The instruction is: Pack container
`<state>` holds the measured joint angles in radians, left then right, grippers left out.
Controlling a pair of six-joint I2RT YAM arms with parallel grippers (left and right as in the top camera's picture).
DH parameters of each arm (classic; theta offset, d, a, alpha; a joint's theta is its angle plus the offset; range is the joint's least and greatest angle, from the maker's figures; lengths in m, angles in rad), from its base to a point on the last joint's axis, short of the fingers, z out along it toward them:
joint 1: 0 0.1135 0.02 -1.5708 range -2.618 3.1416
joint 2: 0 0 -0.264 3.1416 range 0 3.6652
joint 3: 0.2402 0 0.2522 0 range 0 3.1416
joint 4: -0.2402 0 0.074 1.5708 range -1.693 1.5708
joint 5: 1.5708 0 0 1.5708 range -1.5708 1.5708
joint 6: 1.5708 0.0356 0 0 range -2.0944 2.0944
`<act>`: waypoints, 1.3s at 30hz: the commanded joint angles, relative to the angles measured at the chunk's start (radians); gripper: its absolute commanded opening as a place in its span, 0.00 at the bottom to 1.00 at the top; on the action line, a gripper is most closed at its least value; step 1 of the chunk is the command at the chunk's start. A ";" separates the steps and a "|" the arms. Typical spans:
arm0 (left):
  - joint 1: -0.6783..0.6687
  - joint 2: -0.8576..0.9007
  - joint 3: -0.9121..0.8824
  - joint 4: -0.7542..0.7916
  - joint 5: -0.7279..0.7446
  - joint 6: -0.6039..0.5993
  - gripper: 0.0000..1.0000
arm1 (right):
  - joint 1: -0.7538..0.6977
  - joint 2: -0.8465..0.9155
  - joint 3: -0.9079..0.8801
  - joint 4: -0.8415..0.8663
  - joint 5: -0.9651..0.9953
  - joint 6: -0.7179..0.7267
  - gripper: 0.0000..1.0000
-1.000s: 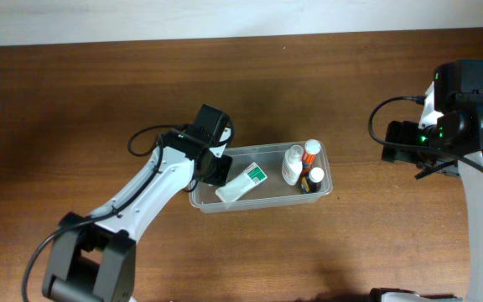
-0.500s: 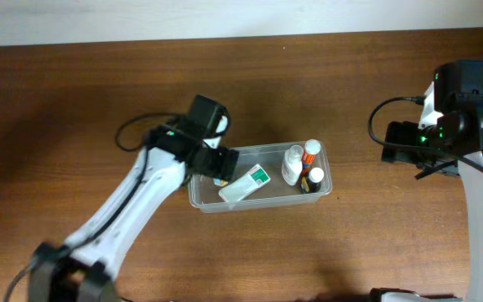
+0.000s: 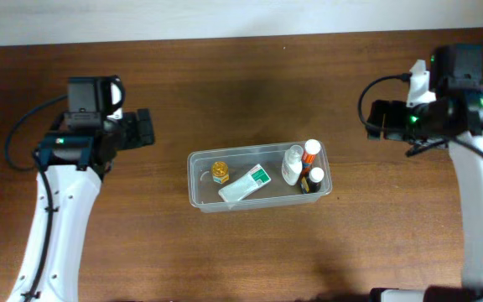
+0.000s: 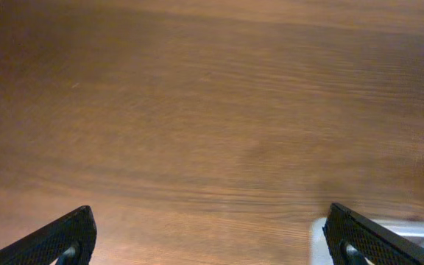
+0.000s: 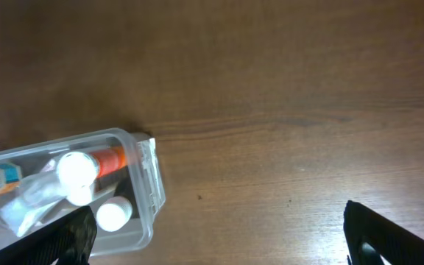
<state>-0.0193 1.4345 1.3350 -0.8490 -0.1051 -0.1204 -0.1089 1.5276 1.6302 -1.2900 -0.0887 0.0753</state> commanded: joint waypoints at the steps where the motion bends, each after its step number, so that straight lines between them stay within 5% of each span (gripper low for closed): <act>1: 0.051 0.004 0.008 -0.018 0.032 0.013 0.99 | 0.004 0.074 -0.004 -0.004 -0.013 -0.016 0.99; 11: 0.072 -0.287 -0.111 -0.073 0.107 0.068 1.00 | 0.005 -0.119 -0.026 -0.022 -0.005 -0.043 0.99; 23: 0.072 -1.011 -0.450 -0.069 0.110 0.035 0.99 | 0.018 -0.902 -0.528 0.187 -0.007 -0.031 0.98; 30: 0.072 -1.122 -0.450 -0.174 0.109 0.035 1.00 | 0.018 -1.110 -0.567 0.055 -0.008 -0.031 0.98; 39: 0.072 -1.120 -0.451 -0.341 0.109 0.035 0.99 | 0.018 -1.135 -0.567 -0.017 -0.008 -0.031 0.99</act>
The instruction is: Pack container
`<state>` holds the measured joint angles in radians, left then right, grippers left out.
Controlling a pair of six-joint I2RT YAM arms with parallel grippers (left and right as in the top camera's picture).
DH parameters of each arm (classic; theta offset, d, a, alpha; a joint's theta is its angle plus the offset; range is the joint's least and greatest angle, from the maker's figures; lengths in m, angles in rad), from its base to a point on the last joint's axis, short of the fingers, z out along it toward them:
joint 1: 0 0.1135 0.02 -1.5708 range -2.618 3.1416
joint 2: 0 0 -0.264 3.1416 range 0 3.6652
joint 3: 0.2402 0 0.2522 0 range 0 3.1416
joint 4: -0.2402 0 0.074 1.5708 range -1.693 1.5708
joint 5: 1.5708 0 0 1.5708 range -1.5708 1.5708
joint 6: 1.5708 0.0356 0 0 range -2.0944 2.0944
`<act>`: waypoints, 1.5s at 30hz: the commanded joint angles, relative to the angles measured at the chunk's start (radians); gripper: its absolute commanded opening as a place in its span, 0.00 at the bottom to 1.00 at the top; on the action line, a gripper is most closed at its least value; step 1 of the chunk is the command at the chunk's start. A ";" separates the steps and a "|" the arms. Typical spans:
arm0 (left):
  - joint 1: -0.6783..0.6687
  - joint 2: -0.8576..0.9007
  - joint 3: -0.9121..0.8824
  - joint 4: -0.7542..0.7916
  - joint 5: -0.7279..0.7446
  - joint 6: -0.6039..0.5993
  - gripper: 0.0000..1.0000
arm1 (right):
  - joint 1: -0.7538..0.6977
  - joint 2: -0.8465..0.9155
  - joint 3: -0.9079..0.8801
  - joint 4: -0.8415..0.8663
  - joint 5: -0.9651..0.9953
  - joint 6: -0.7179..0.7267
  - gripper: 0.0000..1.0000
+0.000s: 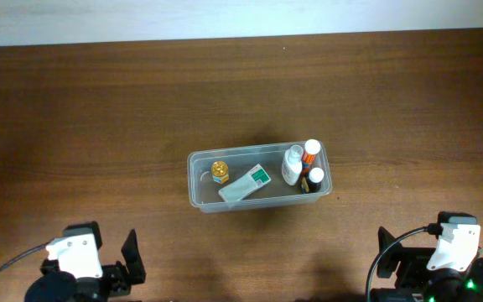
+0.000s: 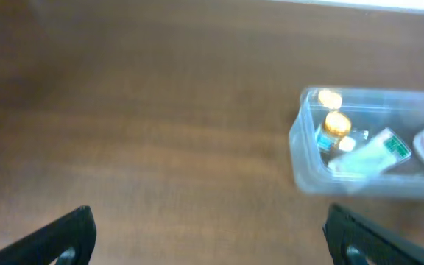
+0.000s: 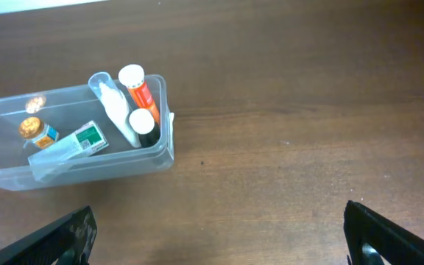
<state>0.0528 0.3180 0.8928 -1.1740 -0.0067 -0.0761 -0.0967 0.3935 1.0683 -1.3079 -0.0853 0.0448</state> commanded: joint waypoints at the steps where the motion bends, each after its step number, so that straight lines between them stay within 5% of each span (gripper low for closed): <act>1: 0.000 -0.003 -0.009 -0.015 0.011 -0.010 0.99 | 0.006 -0.001 -0.005 0.001 -0.012 0.000 0.98; 8: 0.000 -0.003 -0.009 -0.016 0.011 -0.010 0.99 | 0.008 -0.054 -0.083 0.122 0.044 -0.056 0.98; 18: 0.000 -0.003 -0.009 -0.016 0.011 -0.010 0.99 | 0.091 -0.390 -0.653 0.752 0.013 -0.075 0.98; 27: 0.000 -0.003 -0.009 -0.015 0.011 -0.010 0.99 | 0.090 -0.390 -1.009 1.260 0.037 -0.075 0.98; 45: 0.000 -0.003 -0.009 -0.015 0.011 -0.010 0.99 | 0.090 -0.373 -1.062 1.233 0.041 -0.074 0.98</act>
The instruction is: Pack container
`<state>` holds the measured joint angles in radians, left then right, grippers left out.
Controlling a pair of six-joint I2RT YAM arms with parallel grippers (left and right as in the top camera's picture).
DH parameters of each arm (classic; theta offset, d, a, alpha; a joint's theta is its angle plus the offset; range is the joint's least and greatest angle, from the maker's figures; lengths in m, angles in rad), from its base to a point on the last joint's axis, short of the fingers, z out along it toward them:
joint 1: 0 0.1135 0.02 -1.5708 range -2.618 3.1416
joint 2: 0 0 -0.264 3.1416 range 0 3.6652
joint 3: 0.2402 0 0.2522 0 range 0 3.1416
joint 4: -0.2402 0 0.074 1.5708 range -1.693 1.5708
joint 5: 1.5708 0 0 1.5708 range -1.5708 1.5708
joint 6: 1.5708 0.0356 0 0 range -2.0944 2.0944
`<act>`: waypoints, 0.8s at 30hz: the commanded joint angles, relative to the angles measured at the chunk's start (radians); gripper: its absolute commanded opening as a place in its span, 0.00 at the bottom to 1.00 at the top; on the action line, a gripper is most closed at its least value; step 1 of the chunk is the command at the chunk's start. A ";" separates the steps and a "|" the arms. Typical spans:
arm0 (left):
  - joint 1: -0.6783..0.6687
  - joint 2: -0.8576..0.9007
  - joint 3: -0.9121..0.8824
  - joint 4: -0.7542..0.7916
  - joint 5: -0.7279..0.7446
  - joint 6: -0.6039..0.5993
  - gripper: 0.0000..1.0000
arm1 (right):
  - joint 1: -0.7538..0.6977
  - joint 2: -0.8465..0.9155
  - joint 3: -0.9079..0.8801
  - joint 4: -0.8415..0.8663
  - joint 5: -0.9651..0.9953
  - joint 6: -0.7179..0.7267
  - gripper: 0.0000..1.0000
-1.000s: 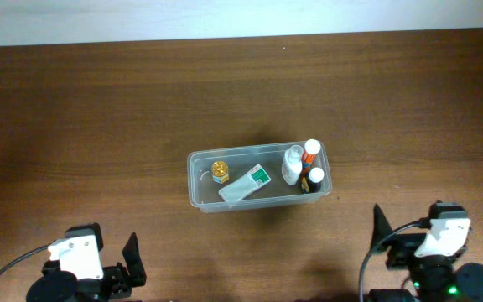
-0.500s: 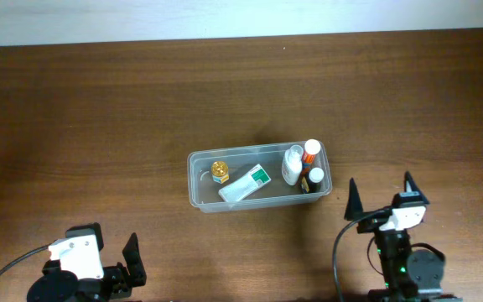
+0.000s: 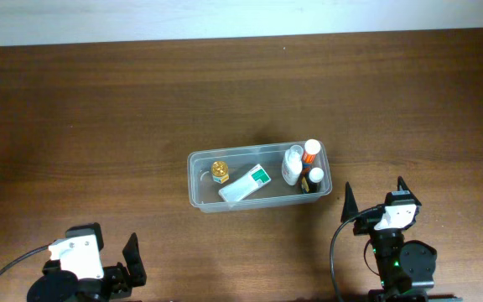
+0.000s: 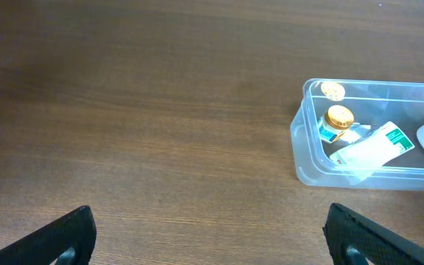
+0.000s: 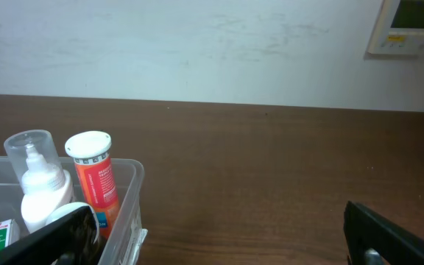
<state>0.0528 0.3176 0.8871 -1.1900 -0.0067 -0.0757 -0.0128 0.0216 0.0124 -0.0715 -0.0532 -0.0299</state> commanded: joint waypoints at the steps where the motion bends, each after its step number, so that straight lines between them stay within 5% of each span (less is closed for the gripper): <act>1: 0.000 -0.003 -0.003 0.001 0.011 -0.010 0.99 | 0.006 -0.001 -0.006 -0.003 0.009 0.000 0.98; 16: 0.002 -0.025 -0.034 0.024 -0.043 -0.002 0.99 | 0.006 -0.001 -0.006 -0.003 0.009 0.000 0.98; 24: 0.002 -0.160 -0.391 0.411 0.009 -0.002 0.99 | 0.006 -0.001 -0.006 -0.003 0.009 0.000 0.98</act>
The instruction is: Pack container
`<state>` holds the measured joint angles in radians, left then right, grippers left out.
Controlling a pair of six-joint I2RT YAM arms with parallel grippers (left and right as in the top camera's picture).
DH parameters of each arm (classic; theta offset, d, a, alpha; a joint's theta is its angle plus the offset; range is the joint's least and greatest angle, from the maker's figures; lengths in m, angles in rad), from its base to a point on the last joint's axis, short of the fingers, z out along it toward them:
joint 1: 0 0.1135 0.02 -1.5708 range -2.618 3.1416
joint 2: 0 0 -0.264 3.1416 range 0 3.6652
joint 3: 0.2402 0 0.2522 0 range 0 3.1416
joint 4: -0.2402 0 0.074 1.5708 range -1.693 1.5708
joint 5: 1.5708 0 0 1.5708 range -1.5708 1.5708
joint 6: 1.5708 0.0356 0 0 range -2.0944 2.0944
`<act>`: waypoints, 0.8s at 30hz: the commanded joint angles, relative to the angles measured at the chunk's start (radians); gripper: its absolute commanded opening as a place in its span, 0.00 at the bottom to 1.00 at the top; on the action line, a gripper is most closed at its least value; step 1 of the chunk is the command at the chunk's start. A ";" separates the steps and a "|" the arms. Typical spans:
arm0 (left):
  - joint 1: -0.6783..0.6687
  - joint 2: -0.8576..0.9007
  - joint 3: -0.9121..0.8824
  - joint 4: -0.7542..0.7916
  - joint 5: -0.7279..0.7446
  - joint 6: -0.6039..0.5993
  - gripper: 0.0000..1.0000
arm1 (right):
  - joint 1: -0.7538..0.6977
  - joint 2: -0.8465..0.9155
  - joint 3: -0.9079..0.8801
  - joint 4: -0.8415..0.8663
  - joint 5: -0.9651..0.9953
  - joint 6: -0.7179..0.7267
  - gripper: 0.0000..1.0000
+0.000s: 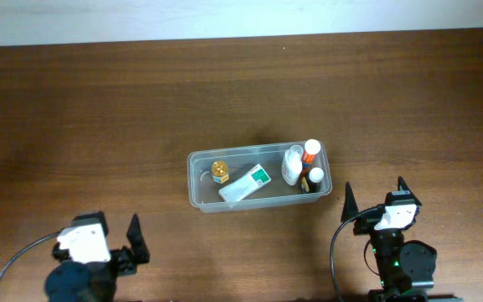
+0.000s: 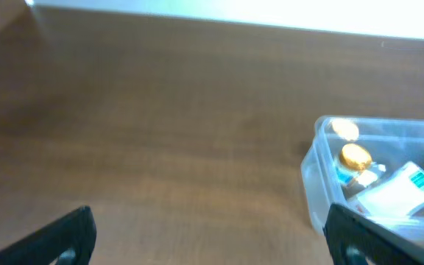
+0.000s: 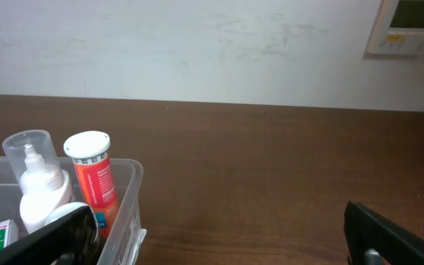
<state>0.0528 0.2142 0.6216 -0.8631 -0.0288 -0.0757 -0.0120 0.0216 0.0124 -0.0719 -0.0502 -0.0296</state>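
Note:
A clear plastic container [image 1: 193, 180] sits mid-table. It holds a gold-capped jar [image 1: 219, 171], a white and green box [image 1: 245, 184], a white spray bottle [image 1: 293, 164], an orange tube [image 1: 311, 148] and a white-capped dark bottle [image 1: 315, 176]. My left gripper [image 2: 212, 239] is open and empty near the table's front left, with the container [image 2: 311, 184] ahead to its right. My right gripper [image 3: 223, 239] is open and empty just front-right of the container. The orange tube [image 3: 93, 180] and the spray bottle [image 3: 39, 191] stand at the left of its view.
The brown wooden table [image 1: 99, 101] runs back to a white wall [image 3: 197, 44] that carries a small wall panel [image 3: 411, 26]. My right arm's base [image 1: 397, 260] sits at the front edge, close to the container's right end.
My left arm has shifted a little up and right at the front edge. Its camera now looks flatter, so the far table edge shows. The right arm and the container have not moved.
Both grippers first hung open over the table, one on either side of the container. Then both arms were back at the front edge. After that the right gripper looked level past the container's right end at the wall. The container's contents are unchanged throughout.

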 commanded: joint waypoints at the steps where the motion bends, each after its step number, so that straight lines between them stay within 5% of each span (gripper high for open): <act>1: 0.002 -0.076 -0.174 0.141 0.043 -0.002 0.99 | 0.005 -0.001 -0.006 -0.003 0.006 0.000 0.98; 12: 0.001 -0.209 -0.566 0.724 0.113 -0.003 0.99 | 0.005 -0.001 -0.006 -0.003 0.006 0.000 0.98; 24: -0.063 -0.209 -0.607 0.780 0.112 -0.002 1.00 | 0.005 -0.001 -0.006 -0.003 0.006 0.000 0.98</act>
<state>-0.0063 0.0139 0.0231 -0.0856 0.0723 -0.0757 -0.0120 0.0216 0.0124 -0.0723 -0.0502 -0.0299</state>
